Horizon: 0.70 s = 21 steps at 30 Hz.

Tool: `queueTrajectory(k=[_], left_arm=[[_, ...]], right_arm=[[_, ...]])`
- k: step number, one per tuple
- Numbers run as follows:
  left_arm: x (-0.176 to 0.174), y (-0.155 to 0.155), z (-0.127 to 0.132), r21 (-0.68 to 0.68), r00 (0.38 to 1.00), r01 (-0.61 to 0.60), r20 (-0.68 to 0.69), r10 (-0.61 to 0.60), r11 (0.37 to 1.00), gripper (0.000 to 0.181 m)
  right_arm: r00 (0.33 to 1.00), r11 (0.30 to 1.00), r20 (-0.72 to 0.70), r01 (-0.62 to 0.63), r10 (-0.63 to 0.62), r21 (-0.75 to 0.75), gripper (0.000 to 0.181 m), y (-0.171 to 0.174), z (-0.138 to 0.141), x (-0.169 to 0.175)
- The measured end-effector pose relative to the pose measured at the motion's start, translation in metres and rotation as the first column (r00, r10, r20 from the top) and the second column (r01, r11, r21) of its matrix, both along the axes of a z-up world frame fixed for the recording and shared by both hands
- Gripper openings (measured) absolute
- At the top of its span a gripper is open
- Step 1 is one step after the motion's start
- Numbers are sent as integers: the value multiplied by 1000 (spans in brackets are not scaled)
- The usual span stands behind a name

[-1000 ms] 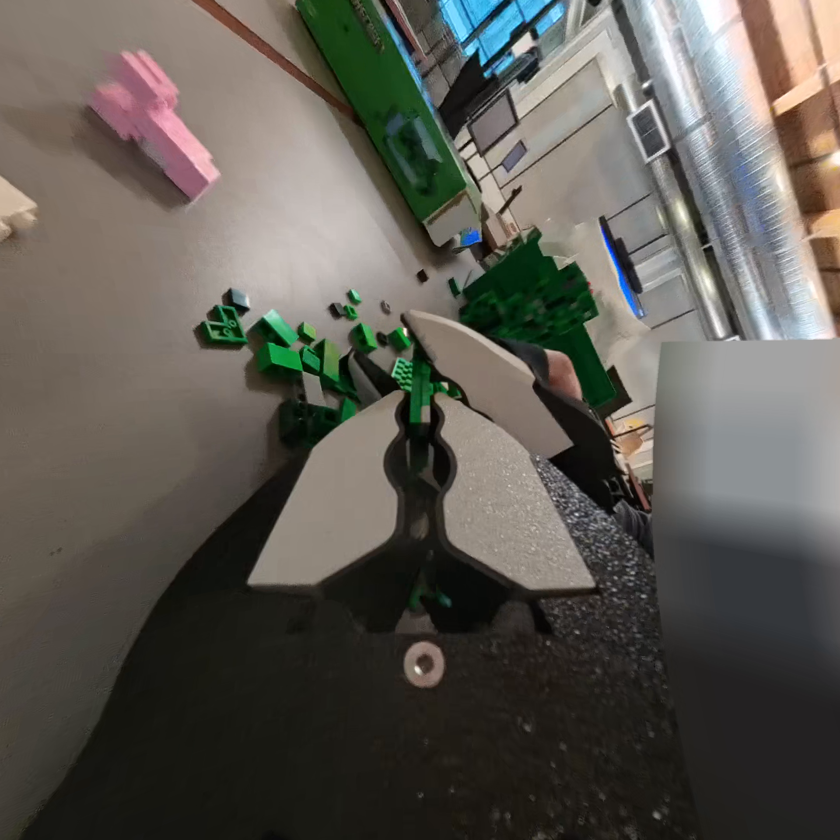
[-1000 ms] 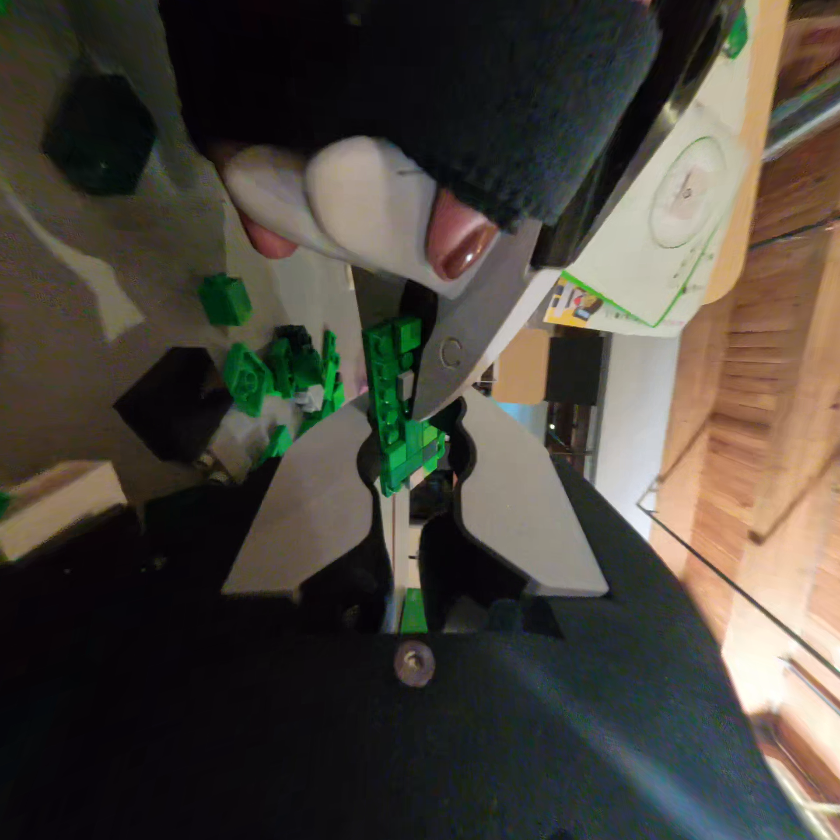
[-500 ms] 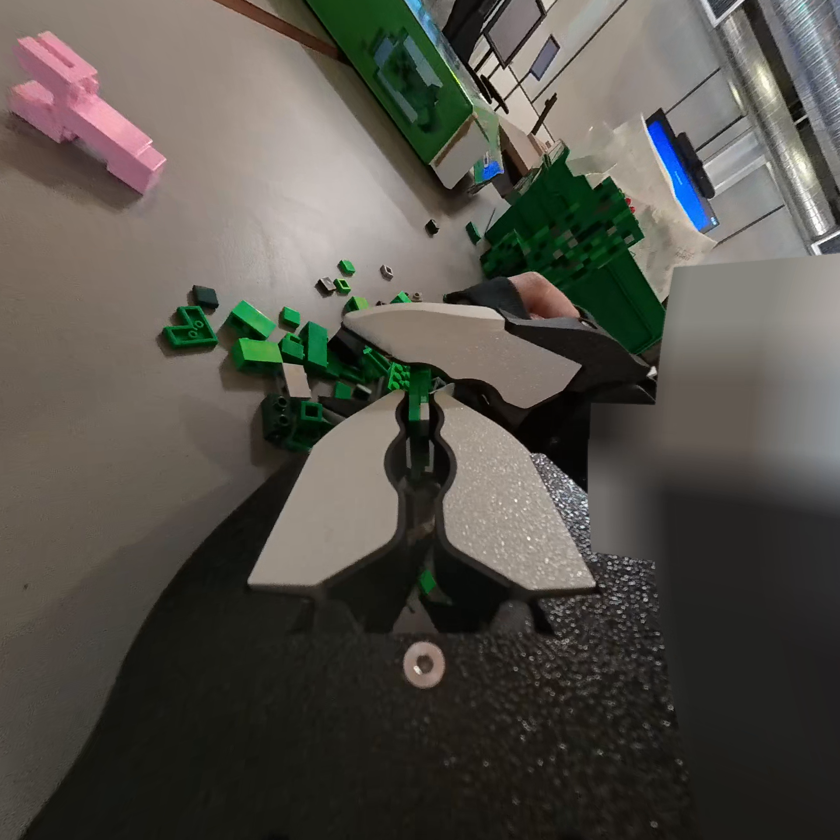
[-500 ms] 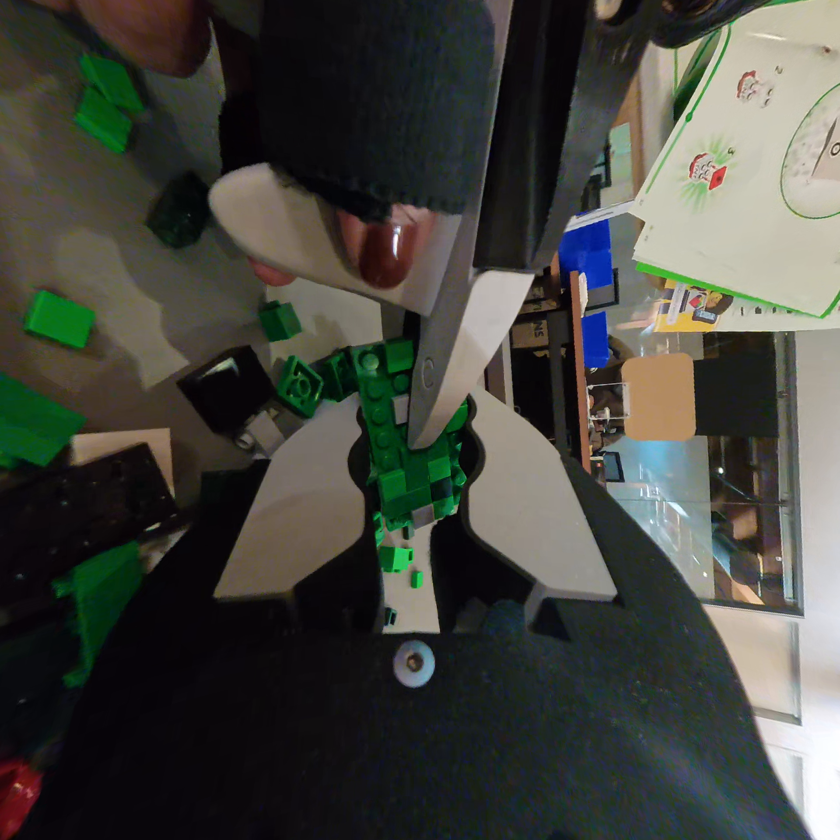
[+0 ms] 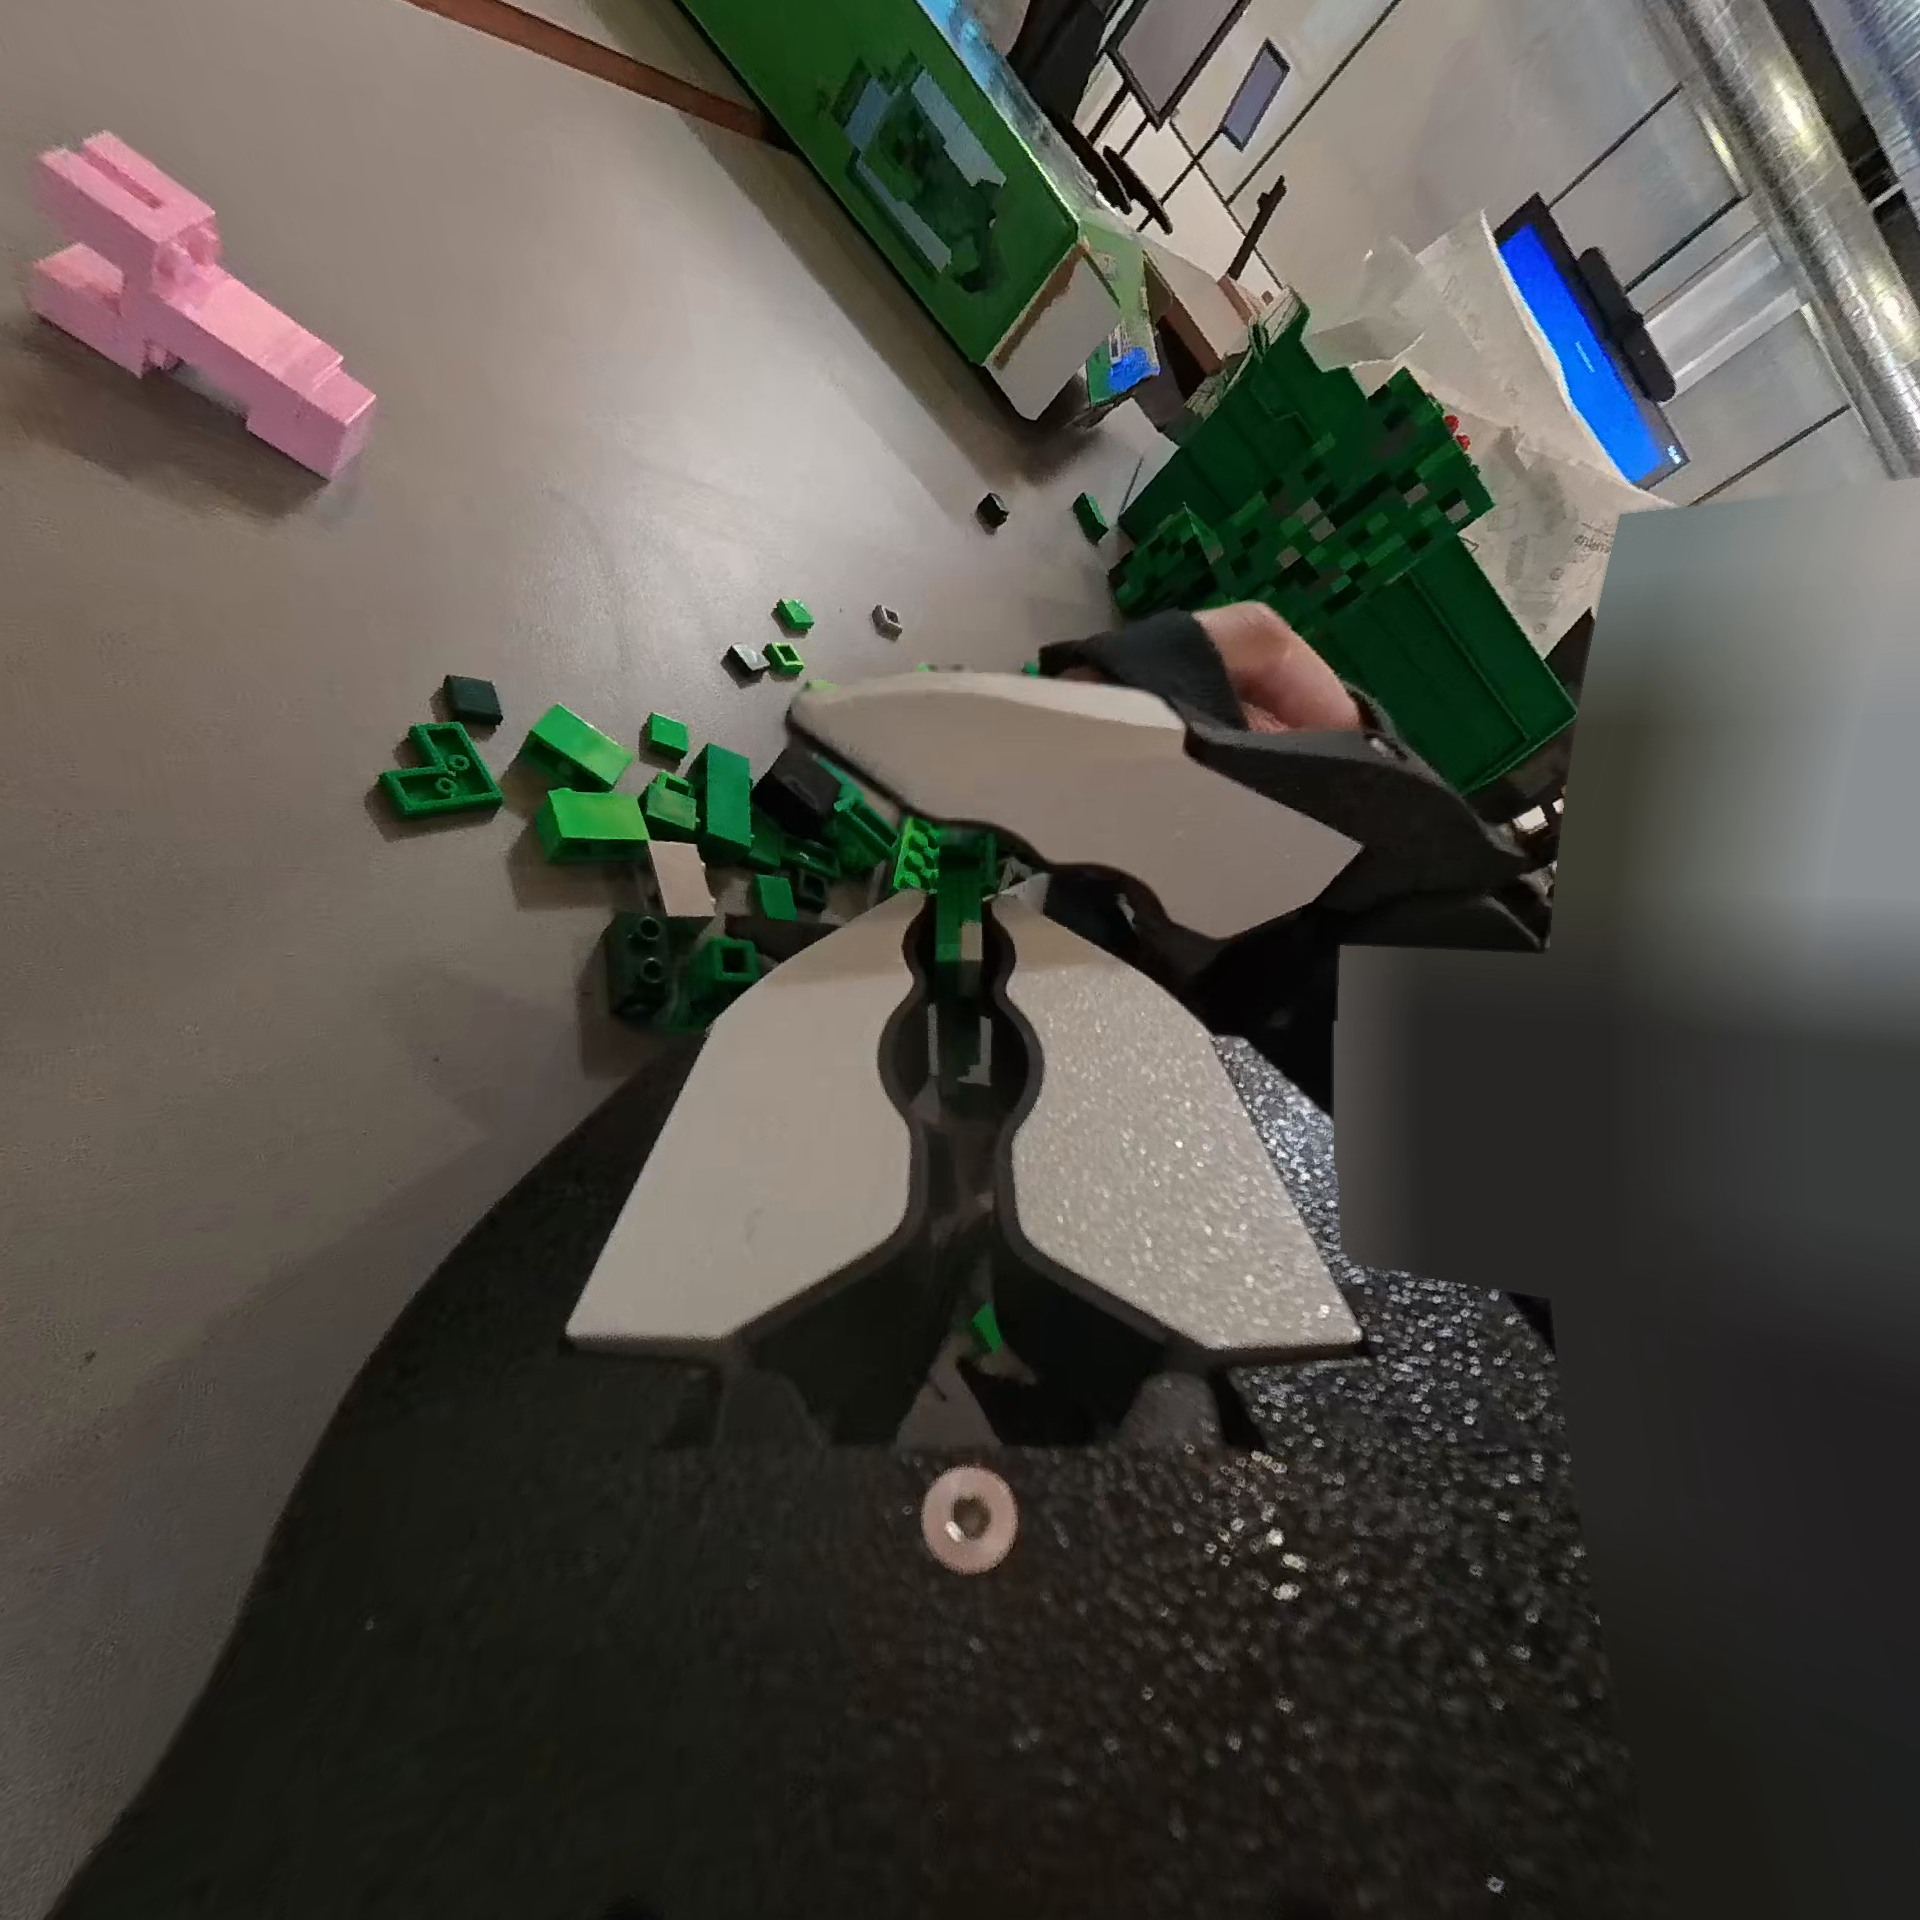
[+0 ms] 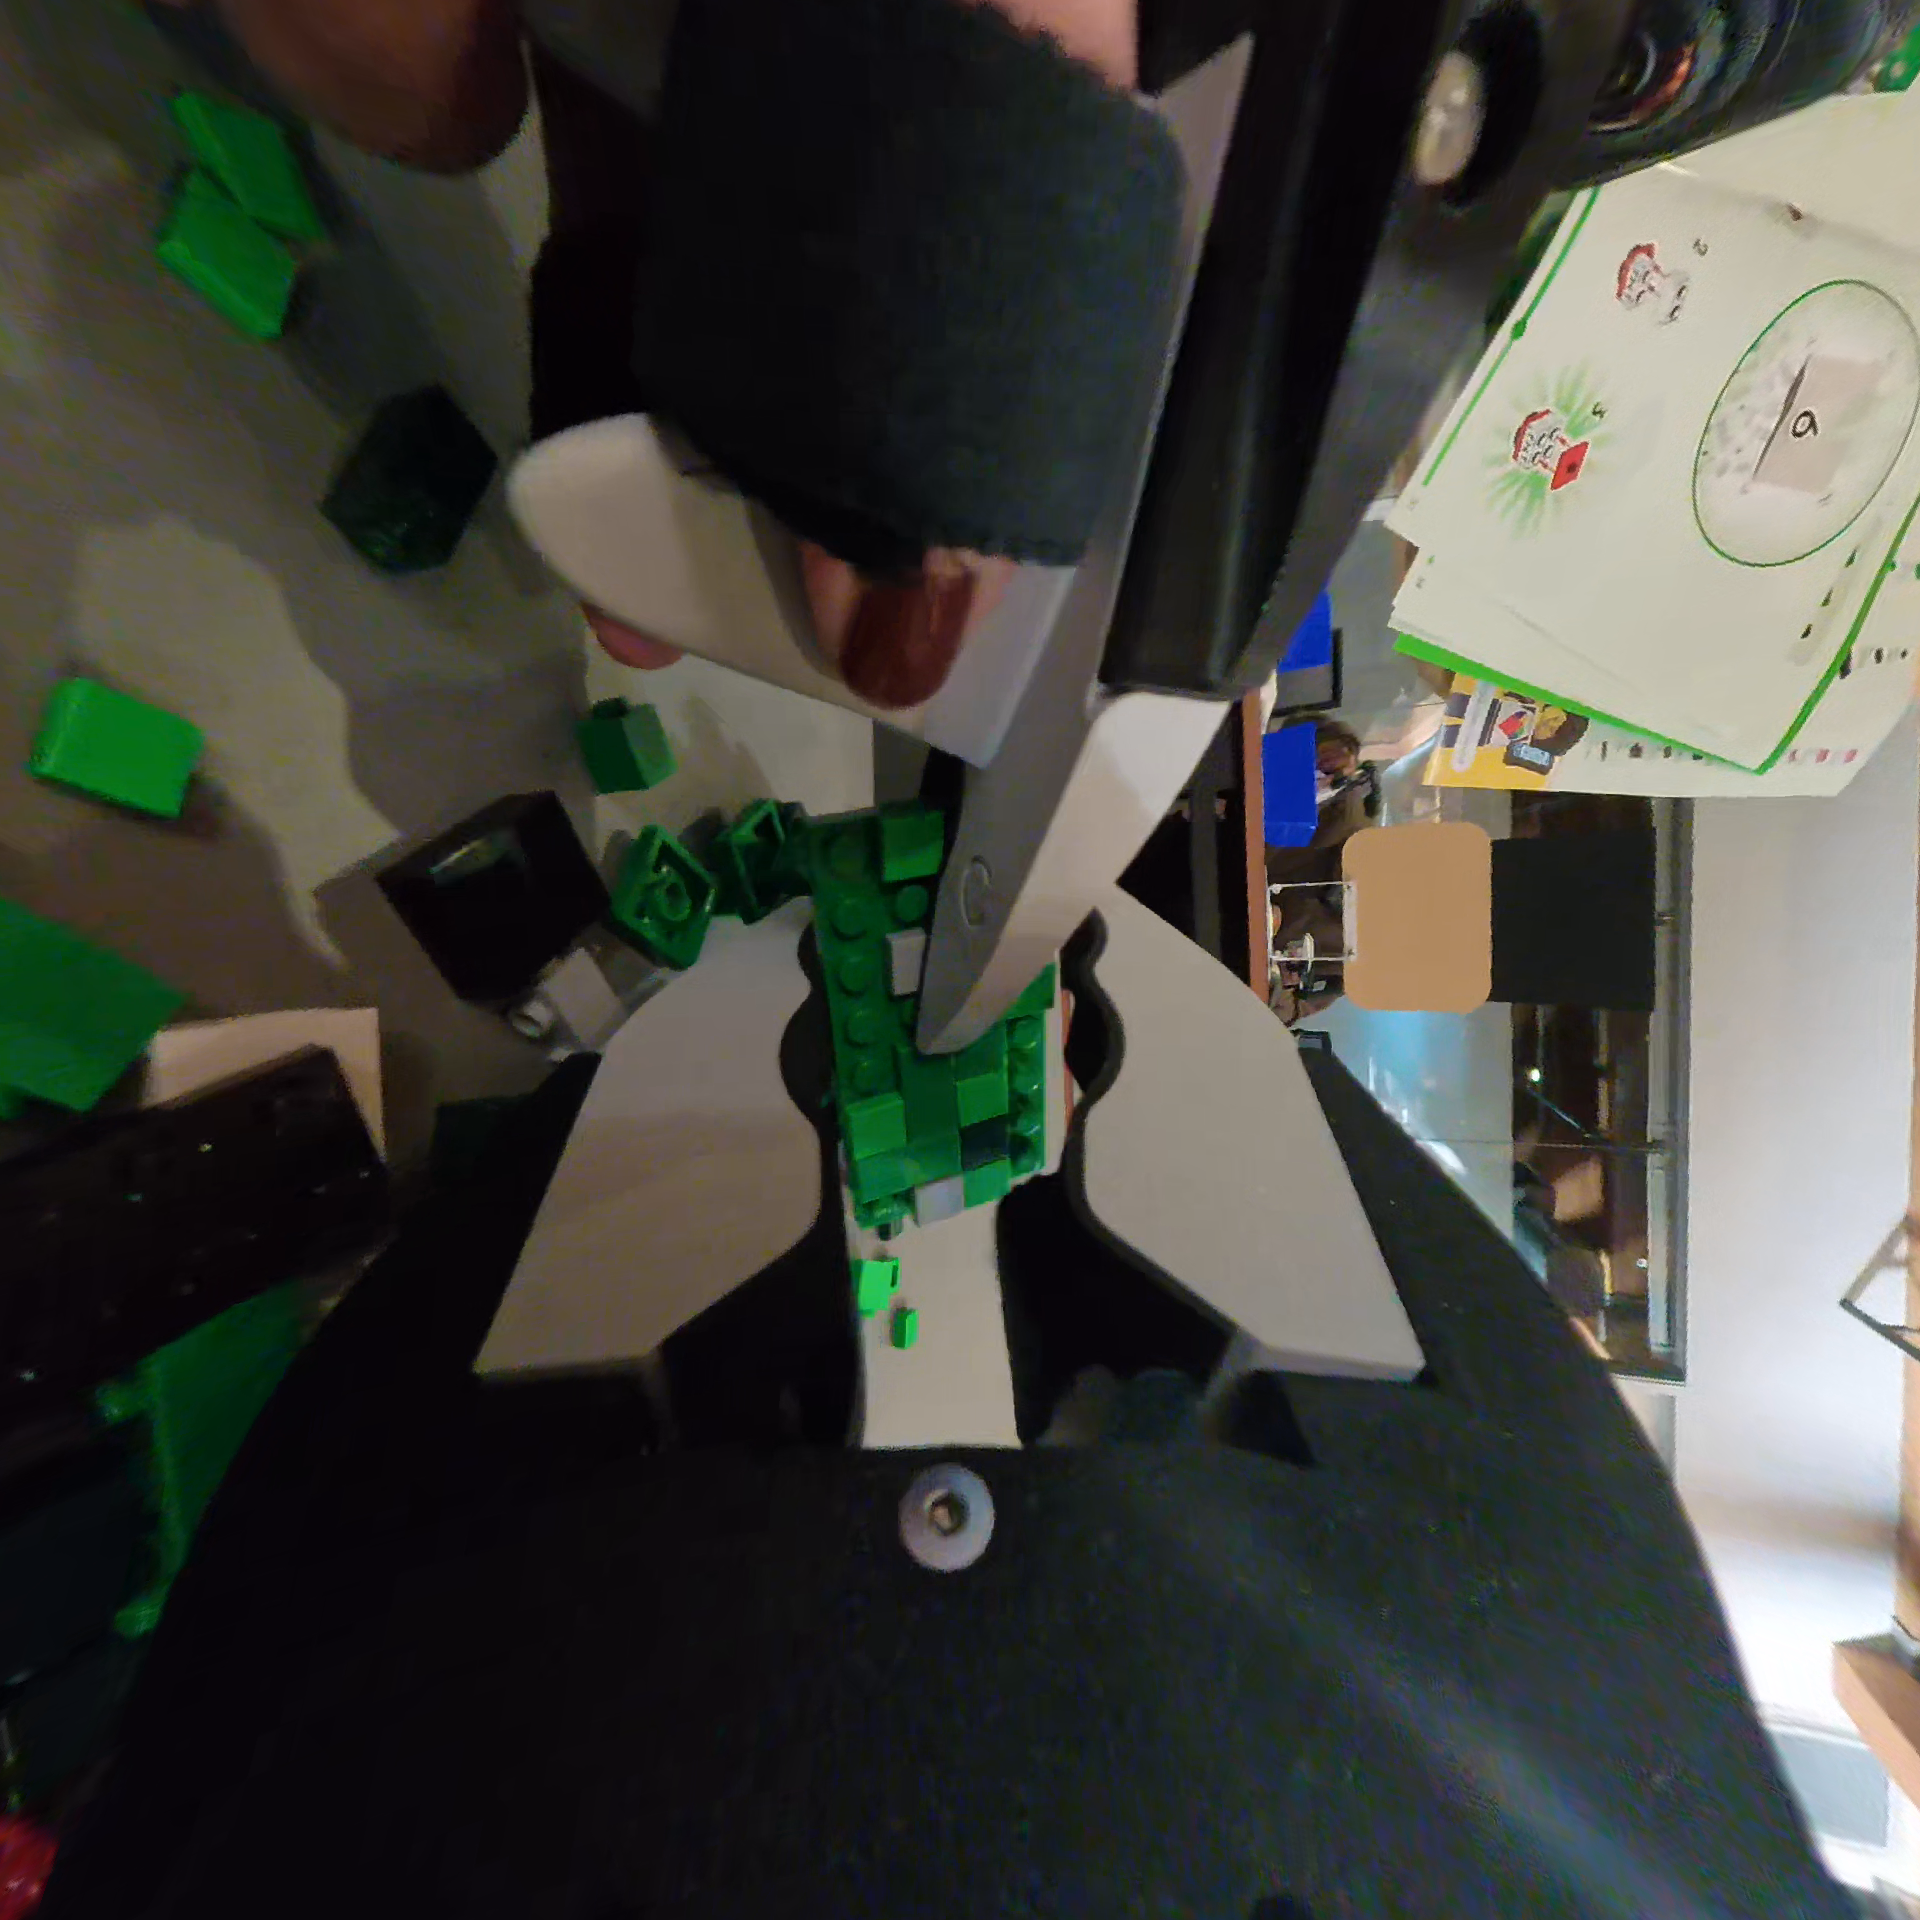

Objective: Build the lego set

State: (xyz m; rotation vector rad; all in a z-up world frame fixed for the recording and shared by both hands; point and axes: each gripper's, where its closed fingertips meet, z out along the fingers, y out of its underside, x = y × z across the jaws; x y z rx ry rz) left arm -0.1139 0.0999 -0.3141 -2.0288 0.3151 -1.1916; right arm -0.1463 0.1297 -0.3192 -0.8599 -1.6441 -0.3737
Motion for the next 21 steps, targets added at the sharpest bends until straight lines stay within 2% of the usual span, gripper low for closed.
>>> queueTrajectory(k=[3,11,13,20,21], left_arm=[[0,0,-1,16,1000,9,-23,-9,1000,6],[0,-1,0,50,998,25,-58,-22,998,6],[0,0,0,17,1000,16,-24,-16,1000,6],[-3,3,2,-94,992,-24,123,35,995,8],[-7,5,5,-113,984,-37,169,56,993,6]], right_arm=[[1000,999,5,13,-13,-51,49,1,-1,0],[998,994,44,43,-39,-103,43,2,-7,0],[997,995,60,53,-49,-83,42,3,-7,0],[992,987,61,99,-107,129,42,9,3,0],[993,980,48,96,-106,173,32,8,7,0]])
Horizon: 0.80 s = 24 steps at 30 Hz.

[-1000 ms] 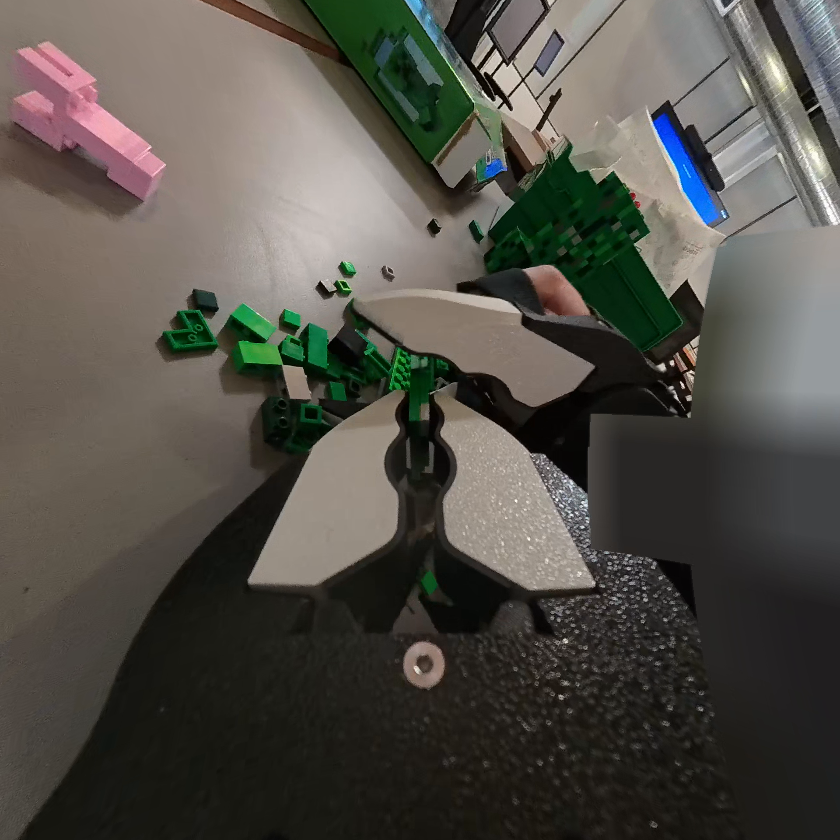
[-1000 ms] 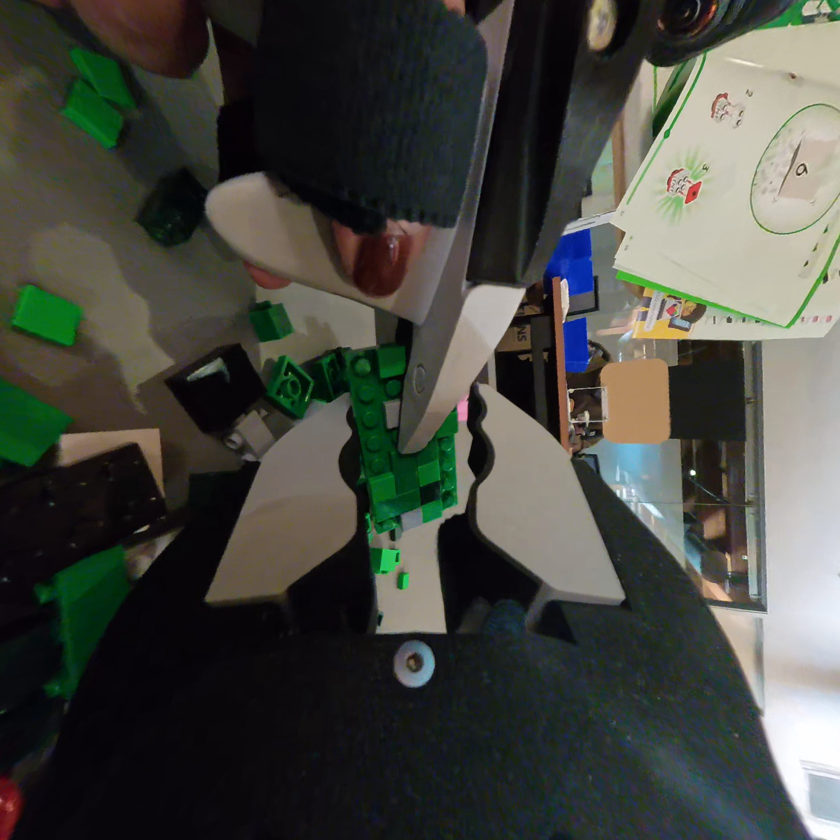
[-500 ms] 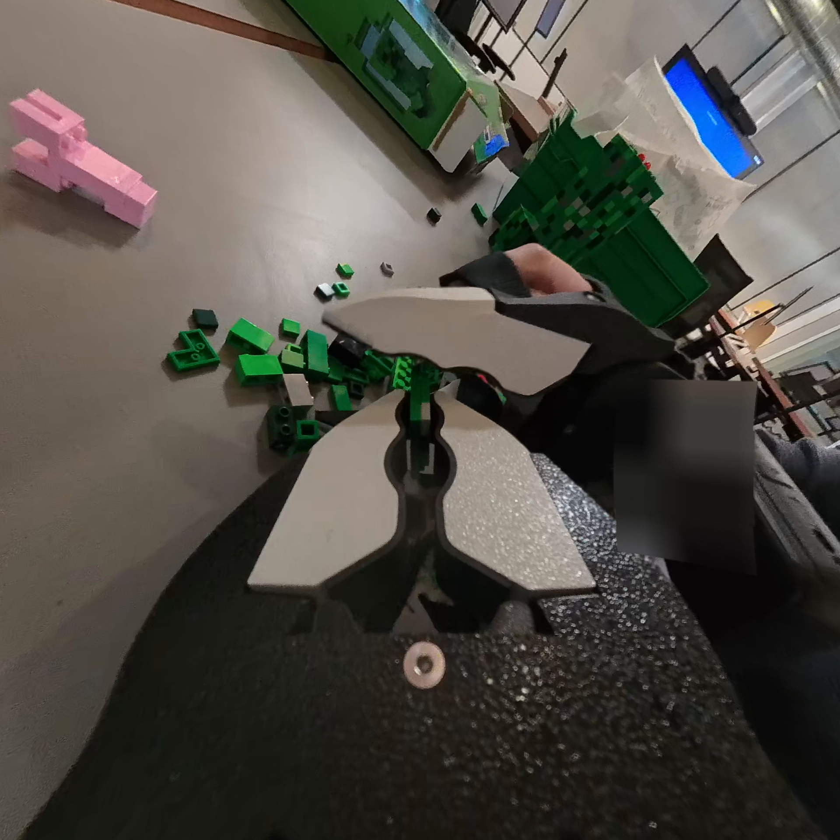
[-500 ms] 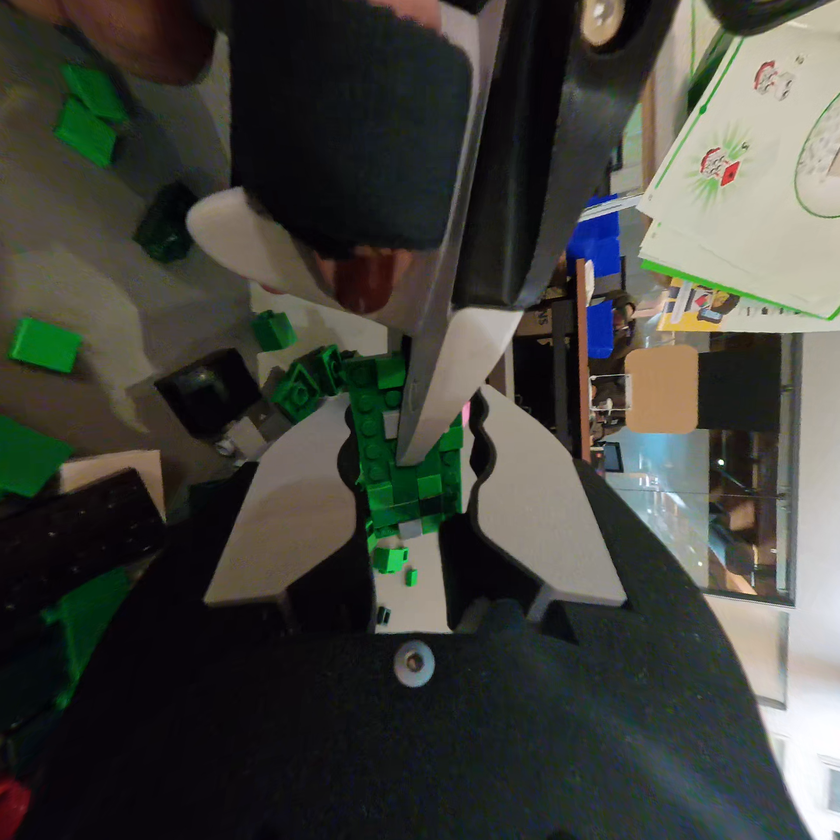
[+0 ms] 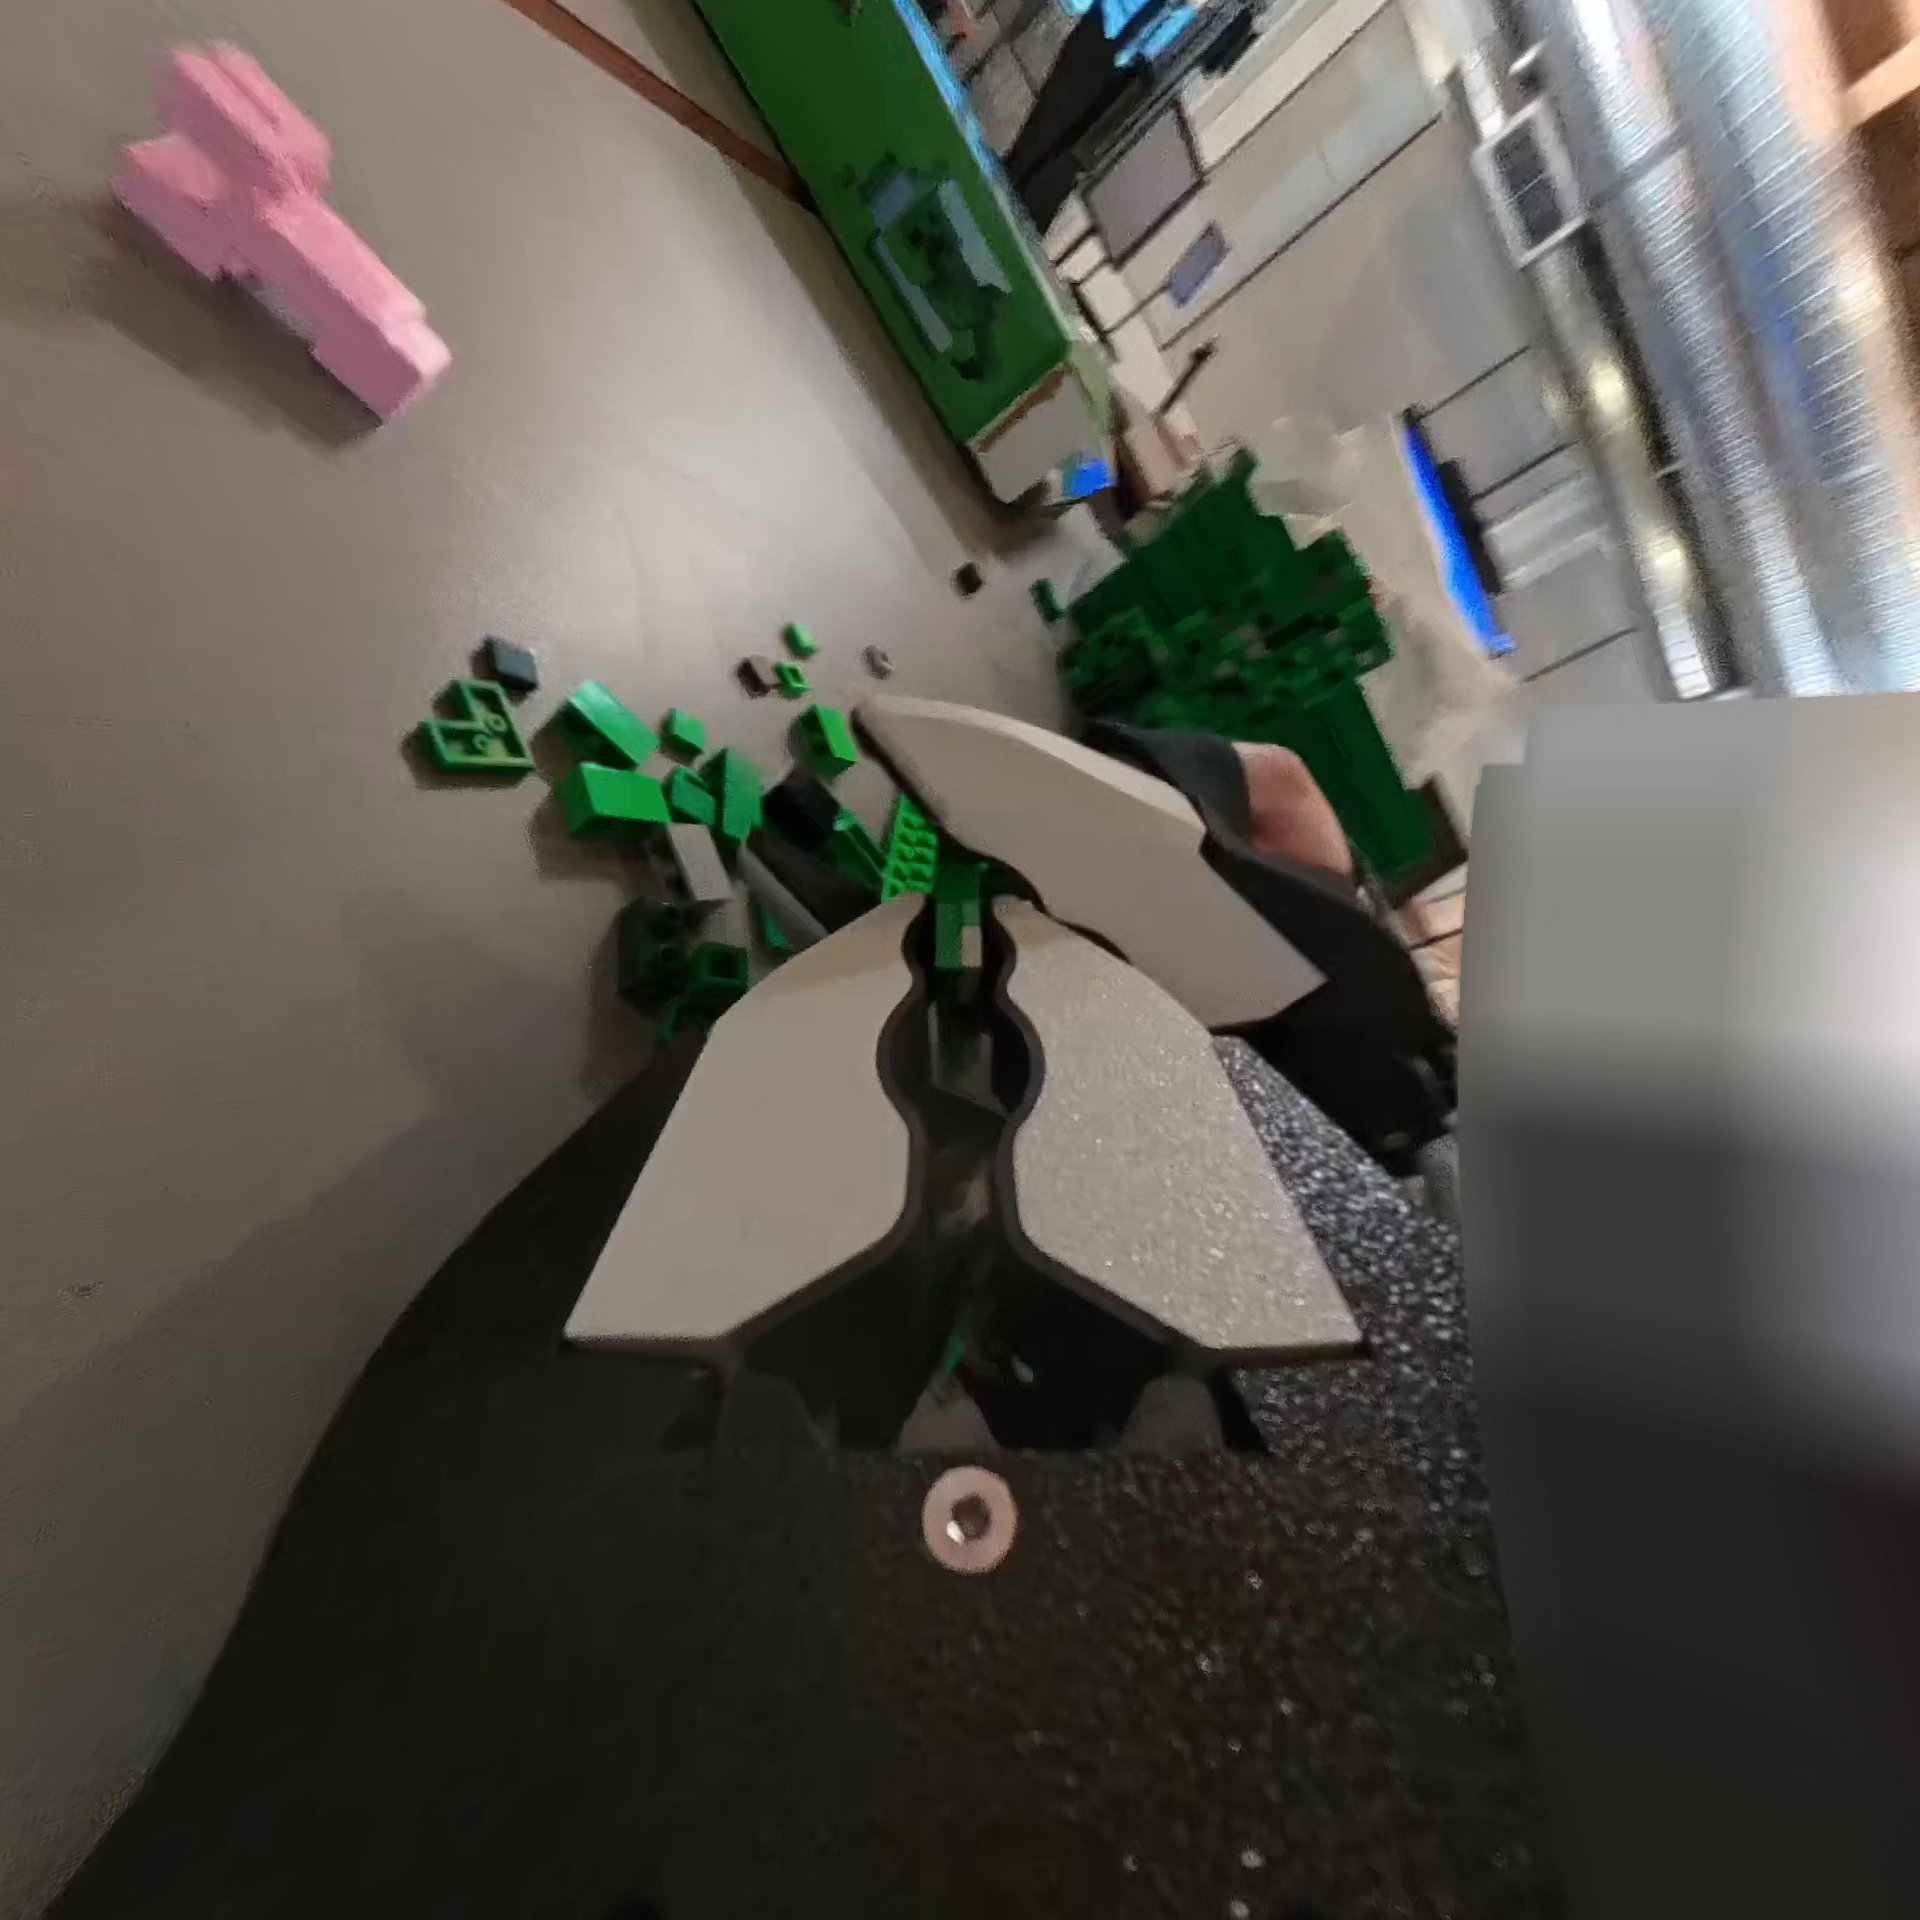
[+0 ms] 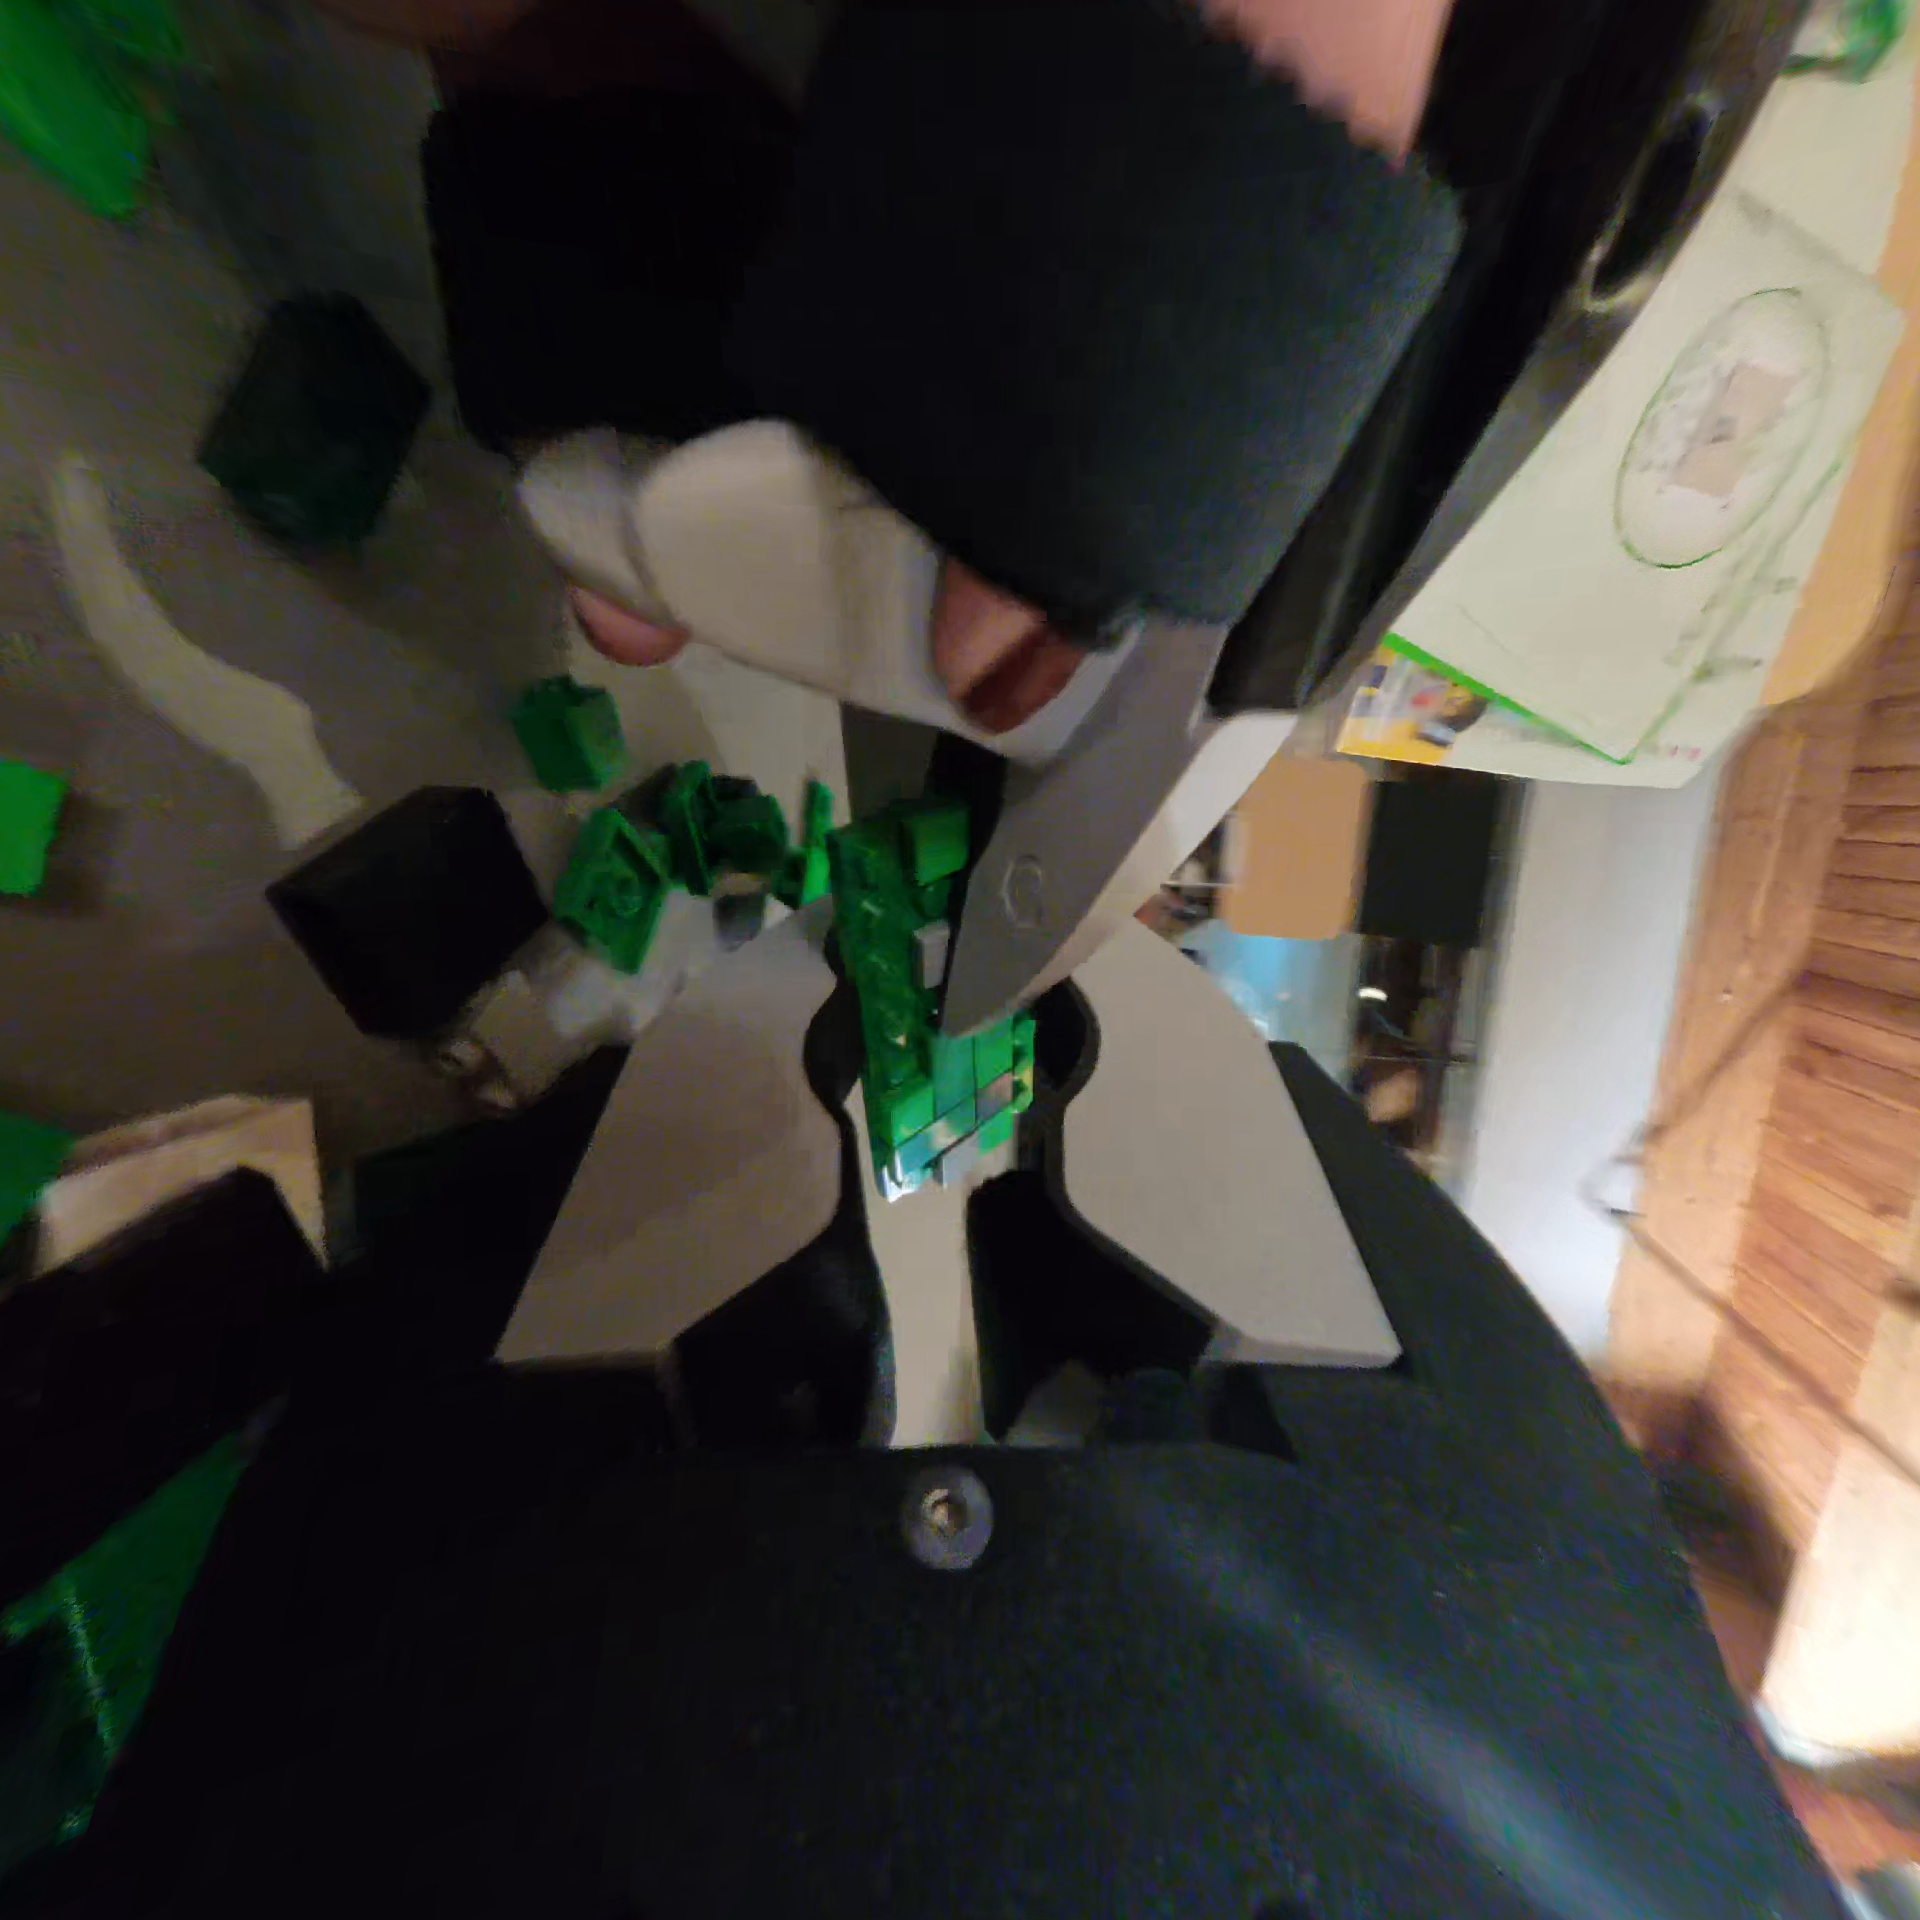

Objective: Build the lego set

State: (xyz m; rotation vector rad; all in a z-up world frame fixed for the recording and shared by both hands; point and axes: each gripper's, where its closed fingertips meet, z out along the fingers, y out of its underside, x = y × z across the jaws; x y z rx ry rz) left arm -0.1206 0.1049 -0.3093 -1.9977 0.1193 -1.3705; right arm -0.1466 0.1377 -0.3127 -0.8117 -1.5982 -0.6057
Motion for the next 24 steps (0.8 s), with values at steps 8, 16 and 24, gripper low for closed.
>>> queueTrajectory(k=[8,16,24], left_arm=[[9,-8,-2,59,995,69,-79,-64,996,5],[16,-18,3,117,984,160,-92,-150,980,25],[7,-11,-4,118,976,109,-201,-84,987,6]], right_arm=[[998,983,-59,-24,14,-183,40,0,-9,2],[997,953,-76,-24,1,-303,39,4,-17,11],[993,960,-113,-58,28,-275,54,0,-8,9]])
